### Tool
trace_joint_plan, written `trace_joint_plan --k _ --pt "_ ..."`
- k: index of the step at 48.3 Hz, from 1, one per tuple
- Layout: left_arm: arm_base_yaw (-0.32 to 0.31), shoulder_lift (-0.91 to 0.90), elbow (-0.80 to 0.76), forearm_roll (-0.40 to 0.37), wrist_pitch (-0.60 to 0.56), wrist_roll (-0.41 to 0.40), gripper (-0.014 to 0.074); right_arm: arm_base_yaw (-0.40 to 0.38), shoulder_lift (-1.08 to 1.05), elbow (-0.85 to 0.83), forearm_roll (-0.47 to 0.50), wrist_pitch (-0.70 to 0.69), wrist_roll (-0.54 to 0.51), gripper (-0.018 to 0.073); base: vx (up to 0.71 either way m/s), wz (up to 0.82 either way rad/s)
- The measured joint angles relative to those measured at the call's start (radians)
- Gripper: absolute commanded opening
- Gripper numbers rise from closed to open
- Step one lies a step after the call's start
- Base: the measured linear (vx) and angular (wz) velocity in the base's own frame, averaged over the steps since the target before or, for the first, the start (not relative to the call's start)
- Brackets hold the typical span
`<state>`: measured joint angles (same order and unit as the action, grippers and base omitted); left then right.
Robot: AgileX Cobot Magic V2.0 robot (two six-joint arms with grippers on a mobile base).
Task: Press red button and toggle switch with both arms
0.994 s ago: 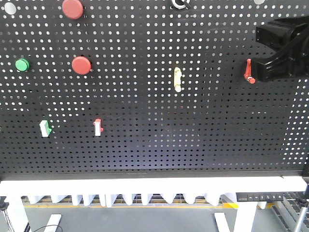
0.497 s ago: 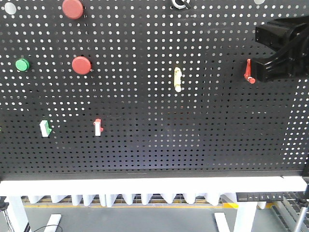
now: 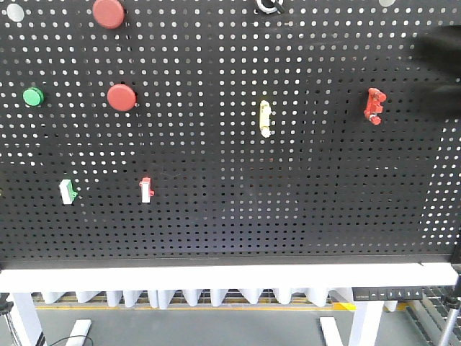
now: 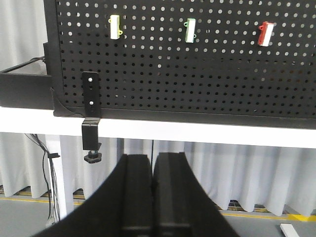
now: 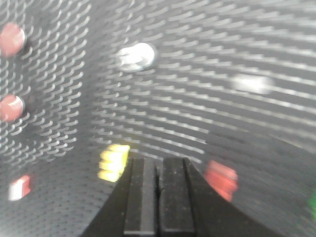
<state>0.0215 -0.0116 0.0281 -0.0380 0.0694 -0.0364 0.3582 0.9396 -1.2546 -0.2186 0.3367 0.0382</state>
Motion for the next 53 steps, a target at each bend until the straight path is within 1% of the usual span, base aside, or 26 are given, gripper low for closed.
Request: trace_joint_plan --k 3,8,13,14,15,20,25,31,34,42,48,50,53 --pt "0.0 0.0 0.0 0.0 0.0 0.0 0.0002 -0.082 -0.1 0.088 0.013 -0.015 0.0 0.0 0.0 0.0" --pt "0.0 0.0 0.0 0.0 0.0 0.0 0.0002 -0.218 -0.285 0.287 0.015 -0.037 0.001 0.0 0.0 0.0" --pt "0.0 0.0 0.0 0.0 0.0 0.0 0.0002 -0.306 -0.447 0.481 0.017 -0.065 0.001 0.0 0.0 0.0" --pt "0.0 0.0 0.0 0.0 0.0 0.0 0.0002 -0.402 -0.697 0.771 0.083 -0.1 0.001 0.0 0.0 0.0" --pt "0.0 0.0 0.0 0.0 0.0 0.0 0.0002 -0.41 -0.727 0.807 0.099 -0.1 0.001 0.0 0.0 0.0" --pt "0.0 0.0 0.0 0.0 0.0 0.0 0.0002 -0.424 -0.851 0.961 0.152 -0.103 0.002 0.0 0.0 0.0" --pt "0.0 0.0 0.0 0.0 0.0 0.0 0.0002 -0.424 -0.937 1.085 0.163 -0.107 0.002 0.0 0.0 0.0" --pt "0.0 0.0 0.0 0.0 -0.001 0.0 0.0002 -0.424 -0.95 1.205 0.153 -0.153 0.002 0.0 0.0 0.0" --pt "0.0 0.0 0.0 0.0 -0.001 0.0 0.0002 -0.424 -0.95 1.26 0.151 -0.21 0.006 0.0 0.0 0.0" --pt "0.0 0.0 0.0 0.0 -0.001 0.0 0.0002 -0.424 -0.95 1.285 0.148 -0.289 0.014 0.0 0.0 0.0" --pt "0.0 0.0 0.0 0.0 -0.001 0.0 0.0002 -0.423 -0.95 1.285 0.148 -0.303 0.014 0.0 0.0 0.0" --pt "0.0 0.0 0.0 0.0 -0.001 0.0 0.0002 -0.414 -0.95 1.285 0.148 -0.305 0.014 0.0 0.0 0.0" --pt "0.0 0.0 0.0 0.0 -0.001 0.0 0.0002 -0.382 -0.95 1.285 0.148 -0.306 0.014 0.0 0.0 0.0"
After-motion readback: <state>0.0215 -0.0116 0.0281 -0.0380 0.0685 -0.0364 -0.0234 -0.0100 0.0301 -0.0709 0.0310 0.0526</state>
